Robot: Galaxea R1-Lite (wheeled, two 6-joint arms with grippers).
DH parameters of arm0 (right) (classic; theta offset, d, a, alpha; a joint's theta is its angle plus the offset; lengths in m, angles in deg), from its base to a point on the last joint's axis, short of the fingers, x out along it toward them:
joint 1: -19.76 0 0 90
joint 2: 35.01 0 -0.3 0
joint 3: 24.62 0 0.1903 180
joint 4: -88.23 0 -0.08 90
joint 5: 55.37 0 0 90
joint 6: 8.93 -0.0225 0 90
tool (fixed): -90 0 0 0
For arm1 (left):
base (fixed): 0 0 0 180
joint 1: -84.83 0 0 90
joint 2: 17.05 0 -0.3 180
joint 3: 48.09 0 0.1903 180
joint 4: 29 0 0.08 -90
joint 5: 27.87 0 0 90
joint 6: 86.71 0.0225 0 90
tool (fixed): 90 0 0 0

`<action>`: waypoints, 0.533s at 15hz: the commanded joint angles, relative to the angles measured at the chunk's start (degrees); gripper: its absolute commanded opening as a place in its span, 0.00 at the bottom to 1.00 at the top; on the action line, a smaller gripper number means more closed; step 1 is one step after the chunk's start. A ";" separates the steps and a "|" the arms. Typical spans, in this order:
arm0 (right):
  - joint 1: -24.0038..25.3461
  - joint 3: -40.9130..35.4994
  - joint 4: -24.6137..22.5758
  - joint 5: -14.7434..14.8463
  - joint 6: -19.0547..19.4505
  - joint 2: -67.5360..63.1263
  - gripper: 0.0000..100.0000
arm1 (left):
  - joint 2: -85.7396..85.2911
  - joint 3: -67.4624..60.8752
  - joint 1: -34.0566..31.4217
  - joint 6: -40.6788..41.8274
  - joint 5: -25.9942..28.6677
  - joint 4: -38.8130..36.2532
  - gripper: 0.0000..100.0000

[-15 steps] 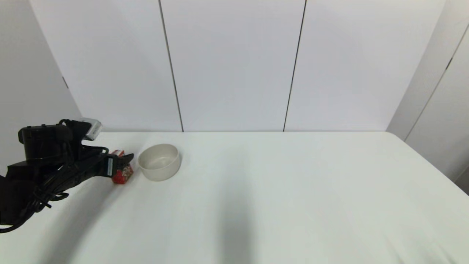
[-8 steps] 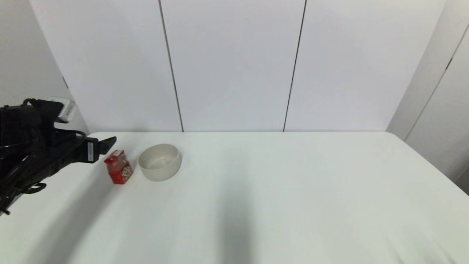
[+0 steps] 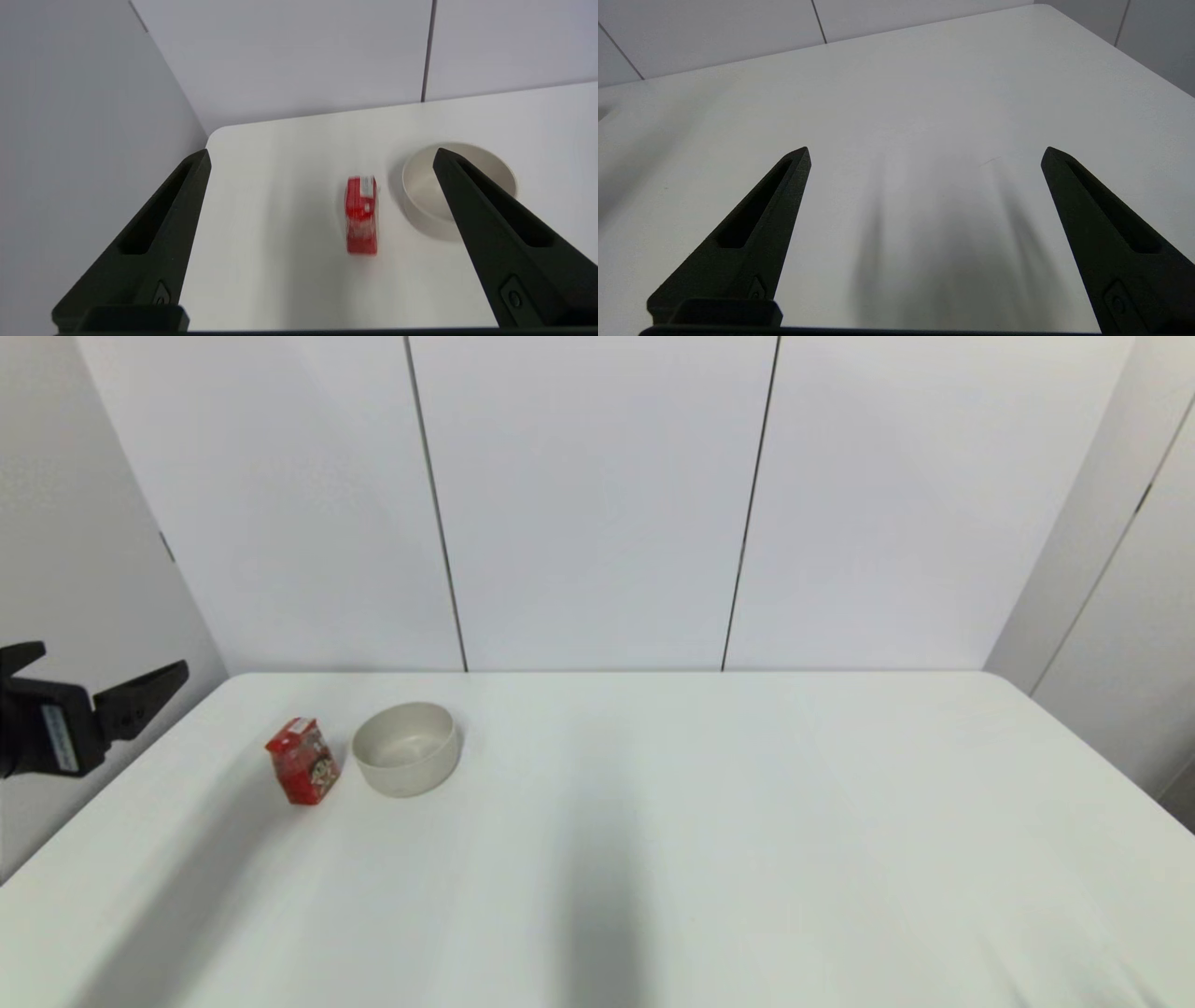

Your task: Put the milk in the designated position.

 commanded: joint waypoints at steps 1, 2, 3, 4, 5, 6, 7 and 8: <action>0.00 0.00 0.00 0.03 -0.02 -0.07 1.00 | -17.54 -13.74 -0.07 -0.12 -0.05 2.03 1.00; 0.00 0.00 0.00 0.03 -0.02 -0.07 1.00 | -21.23 -17.34 -0.07 -0.21 0.04 2.03 1.00; 0.00 0.00 0.00 0.03 -0.02 -0.07 1.00 | -25.10 -20.59 -0.07 -0.29 0.04 2.21 1.00; 0.00 0.00 0.00 0.03 -0.02 -0.07 1.00 | -29.40 -24.37 -0.07 -0.38 0.04 2.30 1.00; 0.00 0.00 0.00 0.03 -0.02 -0.07 1.00 | -32.66 -26.74 -0.07 -0.38 0.04 2.65 1.00; 0.00 0.00 0.00 0.03 -0.02 -0.07 1.00 | -35.65 -29.03 -0.07 -0.29 0.04 3.35 1.00; 0.00 0.00 0.00 0.03 -0.02 -0.07 1.00 | -38.55 -30.70 -0.07 -0.29 0.04 4.58 1.00; 0.00 0.00 0.00 0.03 -0.02 -0.07 1.00 | -41.45 -32.11 -0.07 -0.12 0.04 5.99 1.00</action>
